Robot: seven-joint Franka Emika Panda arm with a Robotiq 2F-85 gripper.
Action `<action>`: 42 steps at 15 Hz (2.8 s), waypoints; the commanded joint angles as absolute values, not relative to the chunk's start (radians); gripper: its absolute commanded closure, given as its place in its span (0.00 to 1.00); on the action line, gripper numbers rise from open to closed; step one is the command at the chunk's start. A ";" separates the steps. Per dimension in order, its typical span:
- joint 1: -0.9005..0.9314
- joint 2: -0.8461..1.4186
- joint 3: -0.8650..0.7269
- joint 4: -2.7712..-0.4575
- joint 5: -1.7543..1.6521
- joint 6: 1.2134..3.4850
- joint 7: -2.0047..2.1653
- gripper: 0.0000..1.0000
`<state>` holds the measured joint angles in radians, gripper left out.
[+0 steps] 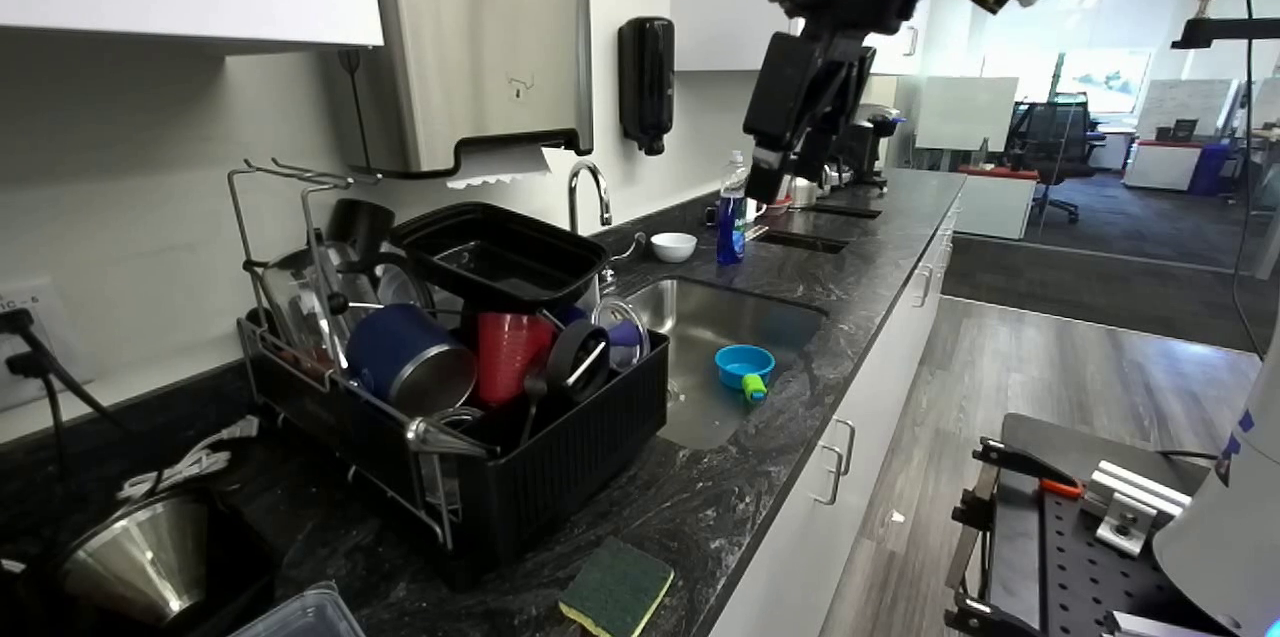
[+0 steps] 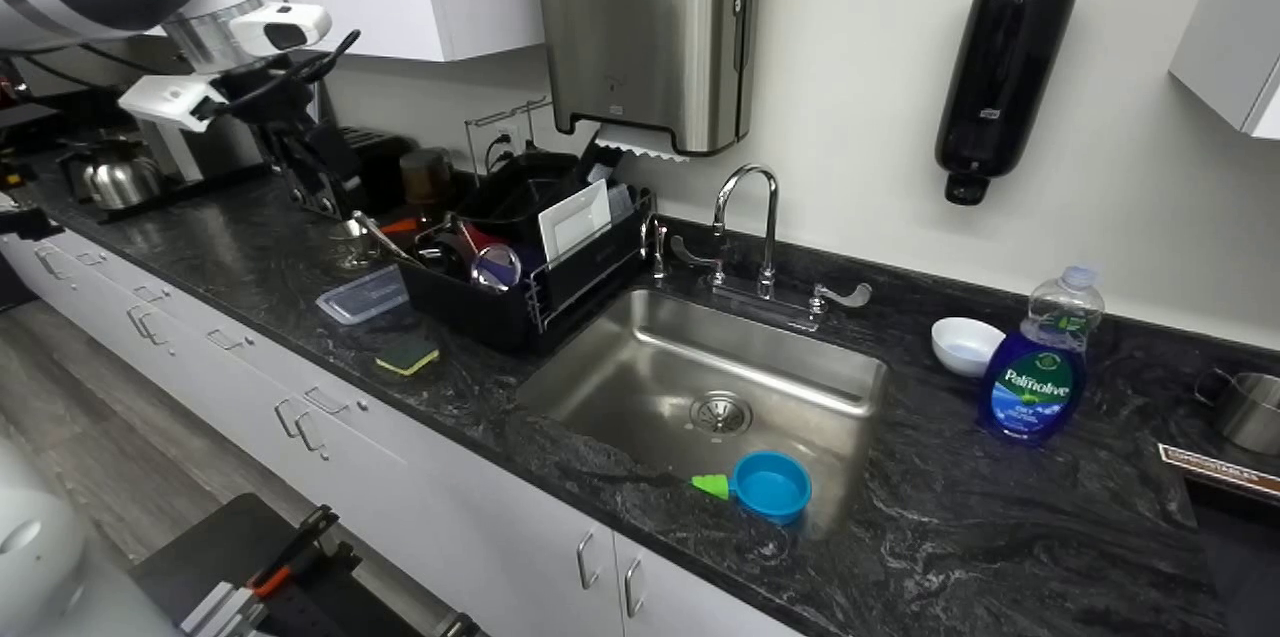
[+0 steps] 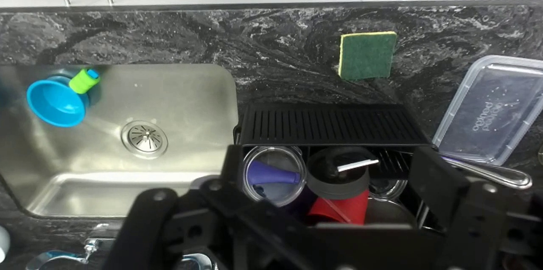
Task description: Remove the black bowl from the dishrack and place it in the sink
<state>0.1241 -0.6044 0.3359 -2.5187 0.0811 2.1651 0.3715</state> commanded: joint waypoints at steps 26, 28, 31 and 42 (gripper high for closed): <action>0.124 -0.126 0.187 -2.160 -0.092 2.253 0.293 0.00; 0.123 -0.121 0.185 -2.160 -0.097 2.250 0.283 0.00; 0.121 -0.102 0.183 -2.145 -0.102 2.269 0.282 0.00; 0.122 0.051 0.153 -2.020 -0.173 2.329 0.287 0.00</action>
